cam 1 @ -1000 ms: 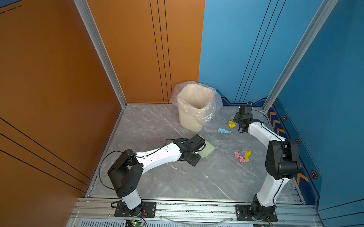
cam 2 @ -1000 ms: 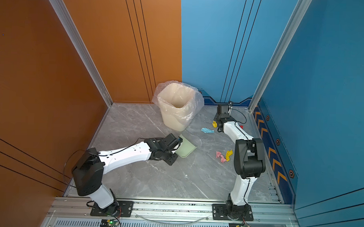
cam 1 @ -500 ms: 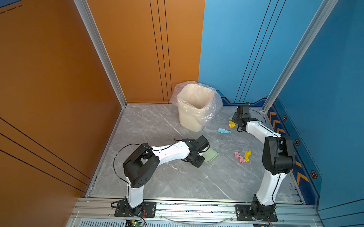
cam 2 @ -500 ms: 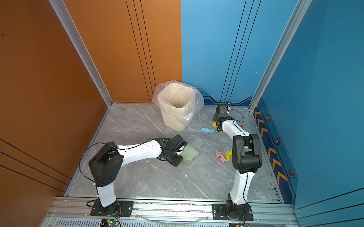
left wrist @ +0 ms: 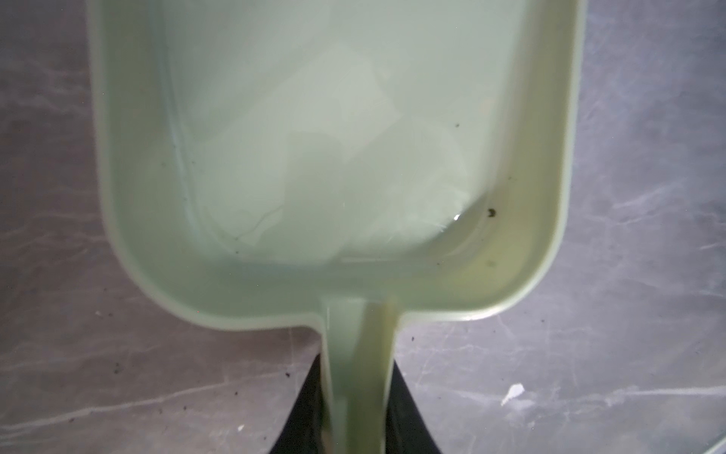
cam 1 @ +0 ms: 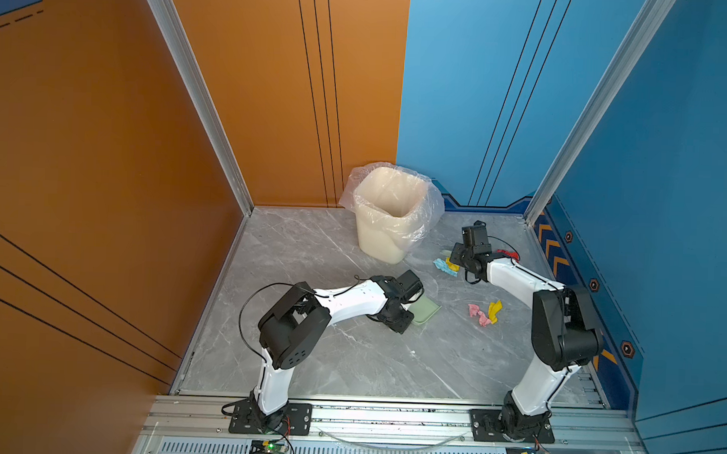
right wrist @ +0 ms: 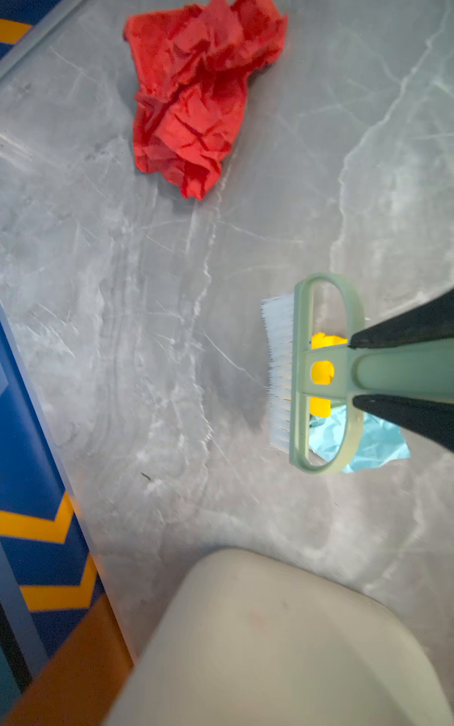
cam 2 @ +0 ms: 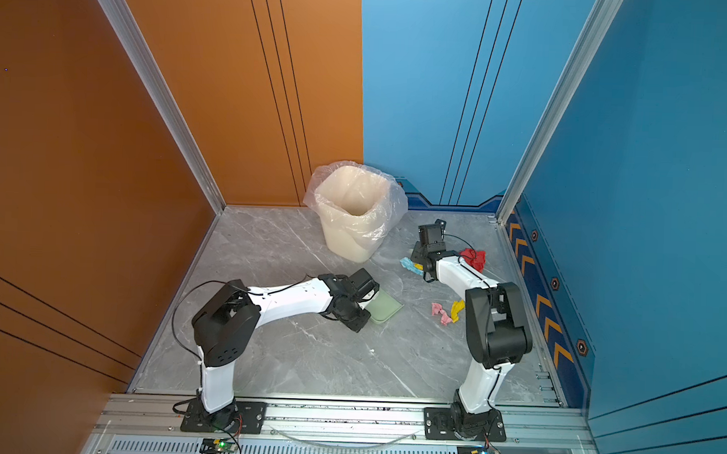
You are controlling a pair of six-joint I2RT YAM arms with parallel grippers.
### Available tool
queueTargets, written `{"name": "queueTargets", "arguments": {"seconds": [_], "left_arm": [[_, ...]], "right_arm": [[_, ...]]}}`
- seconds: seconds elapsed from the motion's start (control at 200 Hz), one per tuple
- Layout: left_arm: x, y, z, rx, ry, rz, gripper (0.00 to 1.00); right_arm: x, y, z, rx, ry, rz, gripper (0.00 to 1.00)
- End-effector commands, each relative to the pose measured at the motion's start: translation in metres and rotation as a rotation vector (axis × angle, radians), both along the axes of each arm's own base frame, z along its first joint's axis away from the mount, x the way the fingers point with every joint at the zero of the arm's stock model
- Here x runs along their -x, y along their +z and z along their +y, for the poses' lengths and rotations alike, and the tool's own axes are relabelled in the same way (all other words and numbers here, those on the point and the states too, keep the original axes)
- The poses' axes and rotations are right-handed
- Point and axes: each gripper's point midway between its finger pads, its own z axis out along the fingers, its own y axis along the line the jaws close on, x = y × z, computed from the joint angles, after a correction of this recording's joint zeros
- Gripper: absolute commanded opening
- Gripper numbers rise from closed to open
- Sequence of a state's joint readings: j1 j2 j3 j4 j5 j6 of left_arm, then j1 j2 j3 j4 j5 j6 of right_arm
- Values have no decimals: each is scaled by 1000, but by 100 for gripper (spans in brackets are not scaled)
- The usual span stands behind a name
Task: Sweep away the paper scraps from the table
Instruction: 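Sweep the red, yellow and light-blue scraps toward the dustpan with the right brush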
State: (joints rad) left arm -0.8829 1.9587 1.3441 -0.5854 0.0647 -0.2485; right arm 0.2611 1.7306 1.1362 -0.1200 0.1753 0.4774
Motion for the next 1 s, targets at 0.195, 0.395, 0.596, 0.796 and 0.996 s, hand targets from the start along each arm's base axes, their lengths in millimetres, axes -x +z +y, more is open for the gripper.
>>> {"name": "queueTargets", "arguments": {"seconds": [0.195, 0.395, 0.596, 0.796, 0.996], "left_arm": [[14, -5, -12, 3, -13, 34, 0], [18, 0, -11, 6, -11, 23, 0], [18, 1, -9, 1, -12, 12, 0], [20, 2, -6, -2, -16, 10, 0], [20, 2, -4, -7, -15, 8, 0]], "right_arm": [[71, -1, 53, -64, 110, 32, 0], [87, 23, 47, -92, 137, 1, 0], [85, 43, 4, -16, 73, -17, 0], [83, 20, -19, 65, 37, 56, 0], [87, -4, -1, 95, 107, 114, 0]]}}
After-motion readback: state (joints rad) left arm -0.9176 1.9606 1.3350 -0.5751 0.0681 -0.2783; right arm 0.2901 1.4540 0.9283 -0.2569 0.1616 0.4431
